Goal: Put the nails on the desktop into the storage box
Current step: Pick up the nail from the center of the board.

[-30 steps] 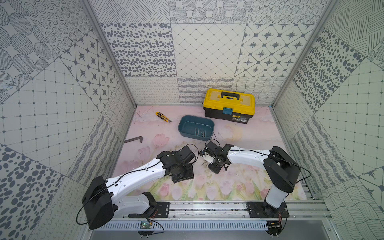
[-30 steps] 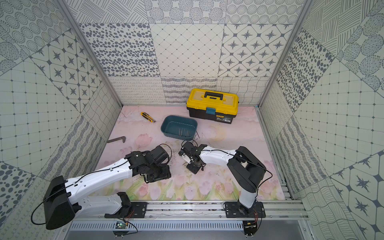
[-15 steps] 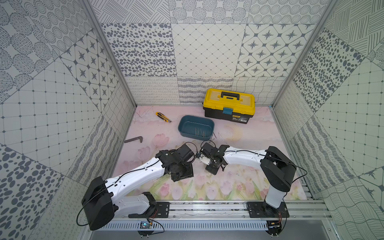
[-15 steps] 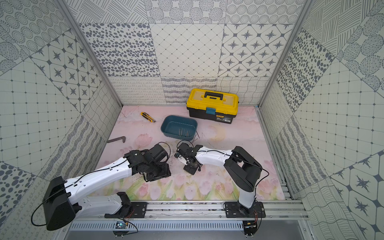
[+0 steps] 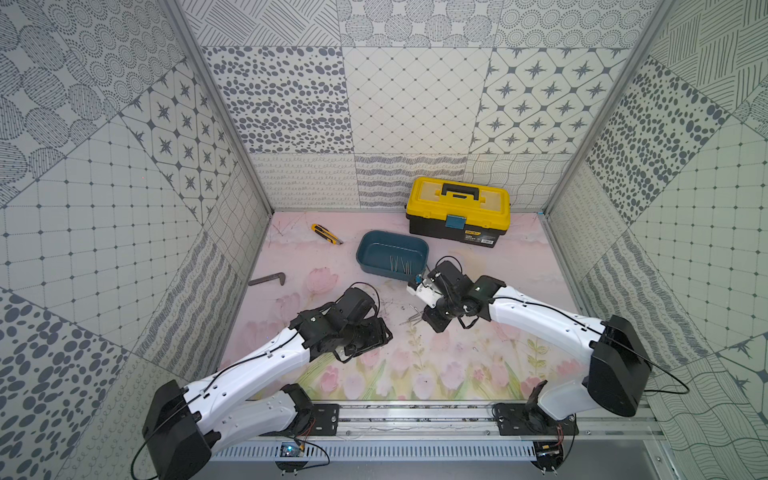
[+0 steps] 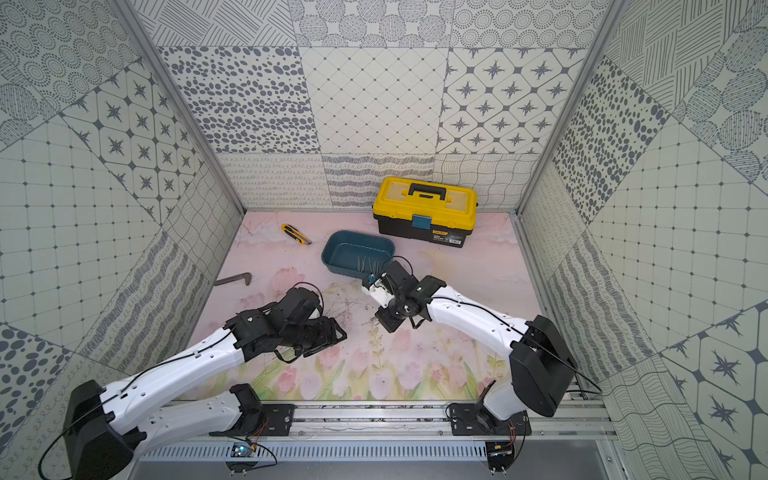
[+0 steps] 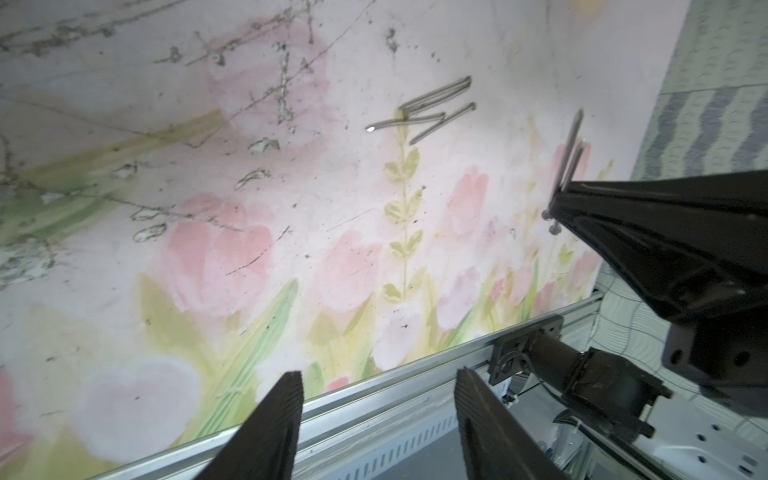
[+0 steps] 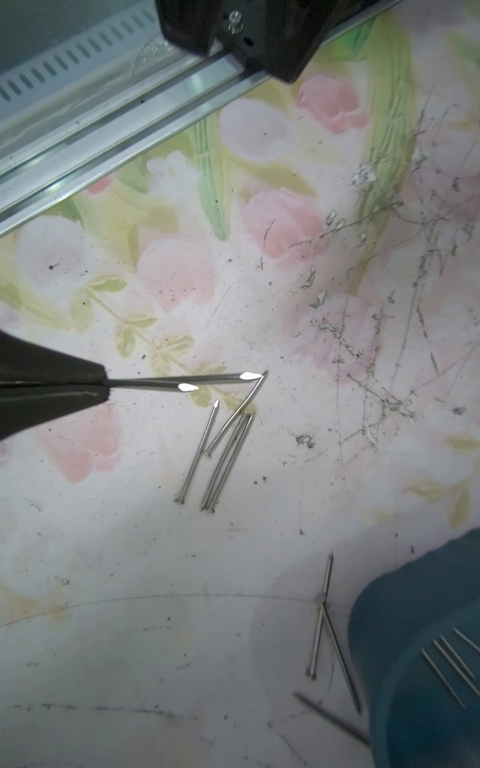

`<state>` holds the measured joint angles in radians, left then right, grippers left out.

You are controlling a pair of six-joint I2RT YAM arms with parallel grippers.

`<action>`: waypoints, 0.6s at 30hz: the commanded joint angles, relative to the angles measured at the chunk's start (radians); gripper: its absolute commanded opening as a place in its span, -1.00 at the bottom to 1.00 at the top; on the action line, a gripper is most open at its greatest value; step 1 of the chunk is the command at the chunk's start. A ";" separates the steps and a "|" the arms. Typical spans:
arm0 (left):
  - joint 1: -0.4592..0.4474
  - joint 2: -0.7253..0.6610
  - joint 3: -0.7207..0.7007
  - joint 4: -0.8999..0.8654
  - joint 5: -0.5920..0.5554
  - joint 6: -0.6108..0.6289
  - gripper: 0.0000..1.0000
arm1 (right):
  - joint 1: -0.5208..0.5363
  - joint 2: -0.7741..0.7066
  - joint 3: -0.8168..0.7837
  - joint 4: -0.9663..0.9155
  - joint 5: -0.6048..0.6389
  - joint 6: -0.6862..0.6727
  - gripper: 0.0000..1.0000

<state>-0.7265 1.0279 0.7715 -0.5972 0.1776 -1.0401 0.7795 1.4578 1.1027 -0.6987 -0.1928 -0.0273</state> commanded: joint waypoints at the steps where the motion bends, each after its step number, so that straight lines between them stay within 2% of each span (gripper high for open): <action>1: 0.039 -0.050 -0.047 0.394 0.087 -0.080 0.27 | -0.068 -0.066 -0.005 0.030 -0.164 0.098 -1.00; 5: 0.058 -0.018 -0.027 0.485 0.100 -0.077 0.28 | -0.175 -0.086 0.000 0.089 -0.281 0.209 -1.00; 9: 0.112 0.037 -0.012 0.618 0.152 -0.112 0.29 | -0.235 -0.062 0.037 0.153 -0.392 0.293 -1.00; 13: 0.190 0.127 -0.002 0.825 0.269 -0.158 0.30 | -0.271 -0.035 0.050 0.270 -0.505 0.410 -1.00; 18: 0.244 0.268 0.113 0.975 0.417 -0.178 0.29 | -0.272 -0.017 0.050 0.418 -0.610 0.556 -1.00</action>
<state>-0.5262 1.2102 0.8089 0.0368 0.3931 -1.1698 0.5087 1.4342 1.1309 -0.4278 -0.6922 0.4095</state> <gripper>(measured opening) 0.648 0.067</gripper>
